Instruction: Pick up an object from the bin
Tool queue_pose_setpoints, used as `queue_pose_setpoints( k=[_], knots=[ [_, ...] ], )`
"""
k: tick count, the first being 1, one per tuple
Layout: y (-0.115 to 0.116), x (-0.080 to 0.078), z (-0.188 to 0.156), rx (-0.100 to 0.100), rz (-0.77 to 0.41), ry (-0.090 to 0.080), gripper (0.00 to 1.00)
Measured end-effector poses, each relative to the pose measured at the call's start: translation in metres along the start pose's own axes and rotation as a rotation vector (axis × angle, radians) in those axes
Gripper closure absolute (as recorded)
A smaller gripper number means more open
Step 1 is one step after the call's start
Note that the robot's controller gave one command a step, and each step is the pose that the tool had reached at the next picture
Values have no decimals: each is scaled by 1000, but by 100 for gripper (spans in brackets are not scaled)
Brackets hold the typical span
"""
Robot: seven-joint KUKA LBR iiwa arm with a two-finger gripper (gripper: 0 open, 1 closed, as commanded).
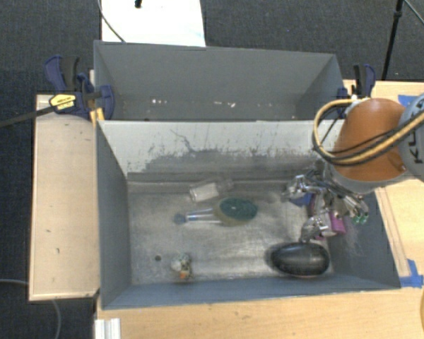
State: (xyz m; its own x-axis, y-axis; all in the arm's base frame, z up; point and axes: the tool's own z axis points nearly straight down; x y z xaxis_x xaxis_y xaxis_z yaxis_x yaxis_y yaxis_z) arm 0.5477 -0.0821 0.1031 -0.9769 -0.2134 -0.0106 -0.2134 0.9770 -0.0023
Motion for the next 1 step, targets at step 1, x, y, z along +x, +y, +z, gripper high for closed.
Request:
queue_pose_setpoints(
  k=[1],
  knots=[
    [62, -22, -28, -4, -215, 3, 0]
  ],
)
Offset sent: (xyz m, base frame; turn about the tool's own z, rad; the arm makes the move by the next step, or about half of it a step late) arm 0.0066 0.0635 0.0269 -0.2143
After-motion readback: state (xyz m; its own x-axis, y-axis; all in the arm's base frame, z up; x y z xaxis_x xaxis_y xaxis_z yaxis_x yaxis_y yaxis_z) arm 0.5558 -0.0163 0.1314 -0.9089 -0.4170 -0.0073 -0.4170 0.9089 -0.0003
